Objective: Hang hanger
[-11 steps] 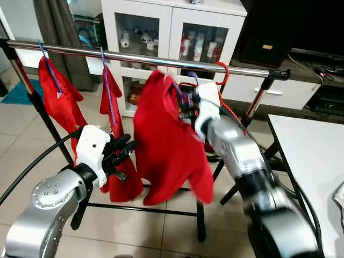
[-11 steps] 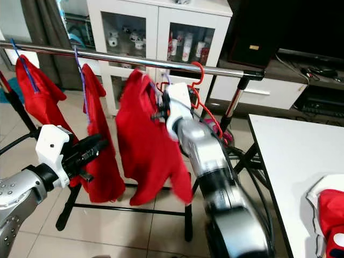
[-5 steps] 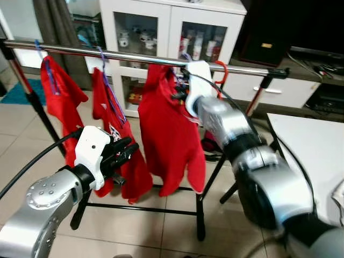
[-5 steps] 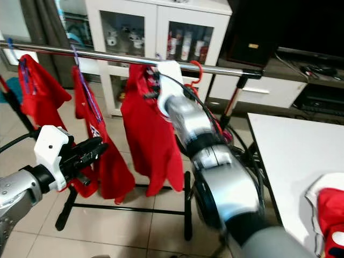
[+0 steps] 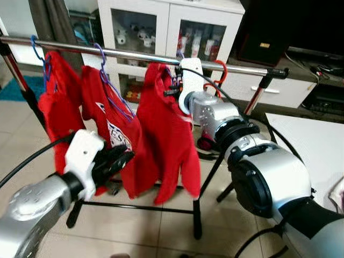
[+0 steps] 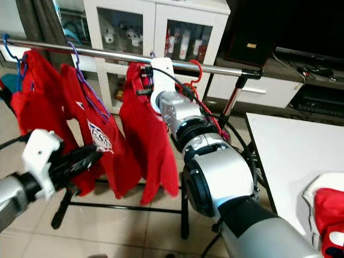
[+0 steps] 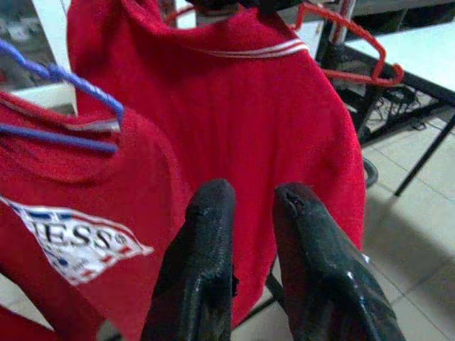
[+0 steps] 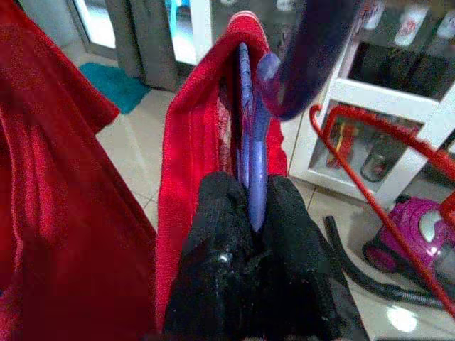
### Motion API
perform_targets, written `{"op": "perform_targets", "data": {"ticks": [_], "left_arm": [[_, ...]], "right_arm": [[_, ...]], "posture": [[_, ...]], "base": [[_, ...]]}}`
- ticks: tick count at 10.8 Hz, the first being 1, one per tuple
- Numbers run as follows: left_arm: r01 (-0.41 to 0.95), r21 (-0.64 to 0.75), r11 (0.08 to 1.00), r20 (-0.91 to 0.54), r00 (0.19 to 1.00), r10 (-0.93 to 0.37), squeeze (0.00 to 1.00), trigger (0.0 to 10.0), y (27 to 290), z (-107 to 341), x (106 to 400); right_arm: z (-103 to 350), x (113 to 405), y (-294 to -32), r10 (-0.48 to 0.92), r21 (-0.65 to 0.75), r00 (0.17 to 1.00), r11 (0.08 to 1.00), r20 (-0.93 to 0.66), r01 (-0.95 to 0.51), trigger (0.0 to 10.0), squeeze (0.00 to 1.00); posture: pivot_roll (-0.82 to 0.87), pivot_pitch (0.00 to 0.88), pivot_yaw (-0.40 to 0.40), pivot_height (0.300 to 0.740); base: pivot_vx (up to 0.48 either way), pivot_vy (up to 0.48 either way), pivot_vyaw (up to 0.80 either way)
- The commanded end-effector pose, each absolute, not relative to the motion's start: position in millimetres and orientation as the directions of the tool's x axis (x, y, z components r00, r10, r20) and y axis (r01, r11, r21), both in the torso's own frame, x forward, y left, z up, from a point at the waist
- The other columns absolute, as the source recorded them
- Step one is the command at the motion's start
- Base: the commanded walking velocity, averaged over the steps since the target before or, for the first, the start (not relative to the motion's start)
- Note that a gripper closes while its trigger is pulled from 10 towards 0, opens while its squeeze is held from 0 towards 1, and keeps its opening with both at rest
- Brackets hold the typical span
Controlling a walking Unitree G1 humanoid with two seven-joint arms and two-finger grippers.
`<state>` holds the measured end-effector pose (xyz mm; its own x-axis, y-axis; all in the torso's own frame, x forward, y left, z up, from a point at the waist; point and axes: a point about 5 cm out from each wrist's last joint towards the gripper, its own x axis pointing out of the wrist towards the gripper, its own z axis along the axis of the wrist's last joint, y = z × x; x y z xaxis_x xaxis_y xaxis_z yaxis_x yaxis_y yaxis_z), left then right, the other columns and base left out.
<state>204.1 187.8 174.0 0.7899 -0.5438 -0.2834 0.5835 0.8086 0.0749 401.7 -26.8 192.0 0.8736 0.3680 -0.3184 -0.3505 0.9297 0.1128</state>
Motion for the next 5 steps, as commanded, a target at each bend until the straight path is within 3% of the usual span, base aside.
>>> {"op": "perform_targets", "data": {"ticks": [1,5], "left_arm": [[0.592,0.08,0.802,-0.282,0.785,-0.551,0.0,10.0,186.5,178.2,199.7],[0.563,0.083,0.822,-0.293,0.802,-0.52,0.0,10.0,190.0,188.3,182.7]], "right_arm": [[207.9,405.4,-24.9,0.368,0.109,0.888,0.93,-0.275,-0.351,10.0,0.0],[217.5,406.1,-18.3,0.376,0.177,0.901,0.923,-0.218,-0.343,10.0,0.0]], "posture": [[0.28,0.077,-0.131,0.74],[0.31,0.144,-0.163,0.74]], "base": [[0.0,0.0,0.0],[0.0,0.0,0.0]]}}
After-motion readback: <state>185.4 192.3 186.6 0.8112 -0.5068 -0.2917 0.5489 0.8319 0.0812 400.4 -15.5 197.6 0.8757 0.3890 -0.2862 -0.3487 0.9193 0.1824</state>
